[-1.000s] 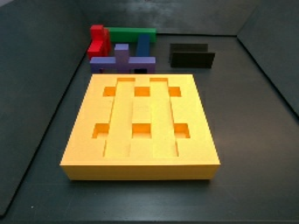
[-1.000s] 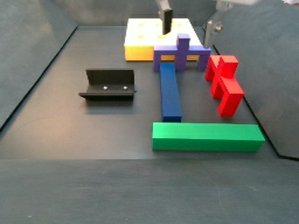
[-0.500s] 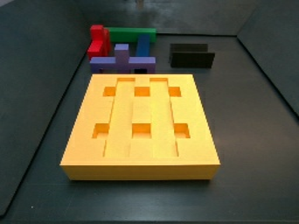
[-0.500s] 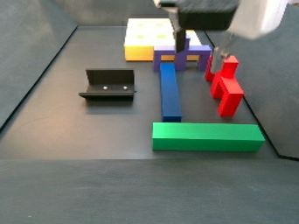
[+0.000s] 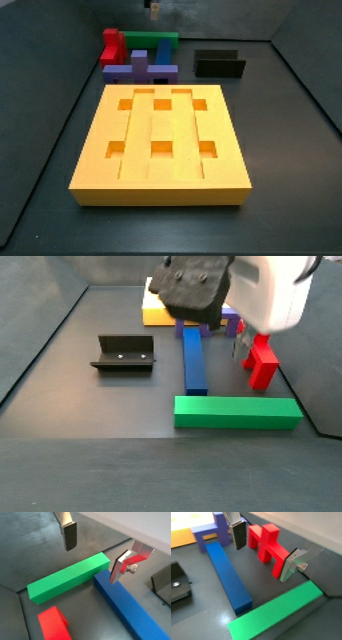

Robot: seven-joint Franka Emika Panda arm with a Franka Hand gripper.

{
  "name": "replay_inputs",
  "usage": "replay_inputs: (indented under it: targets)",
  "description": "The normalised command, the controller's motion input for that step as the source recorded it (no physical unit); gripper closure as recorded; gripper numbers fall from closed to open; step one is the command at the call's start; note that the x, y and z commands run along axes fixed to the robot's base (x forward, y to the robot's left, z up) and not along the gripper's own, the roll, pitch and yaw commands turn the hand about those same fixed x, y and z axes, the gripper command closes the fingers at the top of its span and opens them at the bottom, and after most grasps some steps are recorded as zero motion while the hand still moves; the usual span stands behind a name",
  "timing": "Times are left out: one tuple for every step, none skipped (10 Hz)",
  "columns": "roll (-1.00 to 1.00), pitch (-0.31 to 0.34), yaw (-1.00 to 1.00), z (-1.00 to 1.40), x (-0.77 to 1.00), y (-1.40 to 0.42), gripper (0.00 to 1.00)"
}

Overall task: Pick up the green object. Move up. Move to above the board. Insert the green object.
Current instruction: Pick up the green object.

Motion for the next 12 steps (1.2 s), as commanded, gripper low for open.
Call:
replay_inputs:
  targets:
    - [-0.08,0.026,-0.58,-0.35,-0.14,0.37,0.00]
    - [-0.06,0.023,-0.59,-0.34,-0.12,0.38,0.00]
    - [-0.07,0.010,-0.60,-0.32,-0.10,0.37,0.00]
    - [-0.08,0.000,-0.57,-0.29,-0.03,0.39,0.00]
    - [-0.05,0.000,-0.51,-0.34,0.00,0.49,0.00]
    - [-0.03,-0.034,-0.35,-0.36,0.00,0.66,0.00]
    - [-0.05,-0.103,-0.24,-0.47,0.00,0.53,0.00]
    - [-0.12,-0.136,-0.12,-0.43,0.02,0.20,0.00]
    - [-0.10,-0.113,-0.02,-0.31,0.02,0.00,0.00]
    - [-0.13,-0.100,0.00,-0.26,0.09,-0.05,0.00]
    - [-0.16,-0.116,0.00,-0.25,0.11,-0.09,0.00]
    - [-0.24,-0.164,0.00,-0.29,0.00,0.00,0.00]
